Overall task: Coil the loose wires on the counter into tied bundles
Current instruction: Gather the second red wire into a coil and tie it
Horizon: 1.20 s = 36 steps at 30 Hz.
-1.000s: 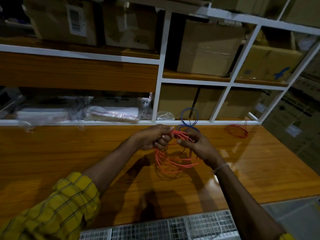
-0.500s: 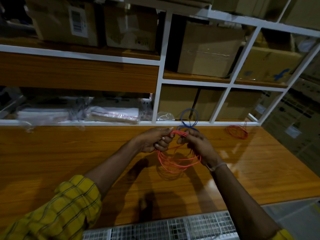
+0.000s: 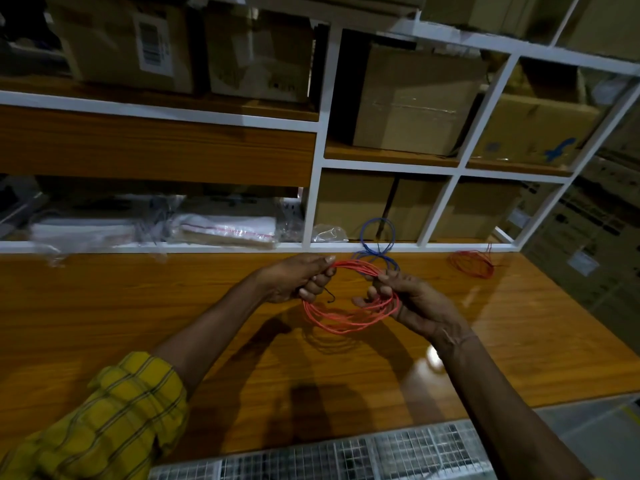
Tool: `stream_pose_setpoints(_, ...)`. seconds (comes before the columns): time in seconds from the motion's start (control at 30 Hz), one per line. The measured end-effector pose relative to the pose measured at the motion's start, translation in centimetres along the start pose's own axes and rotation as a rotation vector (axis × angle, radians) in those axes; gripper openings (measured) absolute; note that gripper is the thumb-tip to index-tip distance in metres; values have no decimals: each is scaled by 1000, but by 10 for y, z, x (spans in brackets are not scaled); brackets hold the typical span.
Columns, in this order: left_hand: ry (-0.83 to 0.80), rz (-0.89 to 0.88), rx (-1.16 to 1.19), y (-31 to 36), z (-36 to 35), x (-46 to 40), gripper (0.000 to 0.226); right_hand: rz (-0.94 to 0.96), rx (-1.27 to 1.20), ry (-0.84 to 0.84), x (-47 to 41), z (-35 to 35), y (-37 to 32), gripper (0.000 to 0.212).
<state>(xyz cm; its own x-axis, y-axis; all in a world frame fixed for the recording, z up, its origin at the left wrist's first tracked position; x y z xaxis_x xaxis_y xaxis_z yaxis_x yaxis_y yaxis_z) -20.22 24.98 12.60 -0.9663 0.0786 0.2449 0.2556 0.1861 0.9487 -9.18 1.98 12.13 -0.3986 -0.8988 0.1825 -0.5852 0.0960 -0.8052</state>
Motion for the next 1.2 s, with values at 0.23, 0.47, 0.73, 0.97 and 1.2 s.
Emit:
stream_pose_setpoints(0.23, -35, -7, 27, 4, -2, 8, 28, -29, -52, 95, -2, -13, 1, 24)
stream_pose_setpoints(0.47, 62, -97, -86, -2, -6, -1, 25, 11, 202, 85, -5, -3, 1, 47)
stream_pose_setpoints(0.73, 246, -197, -216, -16, -3, -26, 25, -38, 317, 194, -27, 10, 9, 40)
stream_pose_setpoints(0.97, 271, -126, -118, -34, 2, -57, 22, 123, 655, 372, -57, 45, 13, 32)
stream_pose_setpoints(1.2, 618, -214, -613, -33, -1, -78, 32, 72, 417, 237, -83, 78, 13, 26)
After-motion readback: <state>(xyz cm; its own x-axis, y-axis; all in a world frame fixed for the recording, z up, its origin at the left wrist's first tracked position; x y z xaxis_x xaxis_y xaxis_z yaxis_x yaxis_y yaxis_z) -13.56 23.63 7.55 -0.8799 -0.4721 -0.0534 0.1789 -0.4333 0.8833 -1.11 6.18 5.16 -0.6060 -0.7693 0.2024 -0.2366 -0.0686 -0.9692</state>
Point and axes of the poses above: each hand's wrist, its own x-axis away from the middle knuckle, its own z-axis out of the back of the hand, y = z × x, the point moved 1 cm from there along -x, towards the middle knuckle, and after that the axes turned 1 degree about y, right-handed, at the moved point
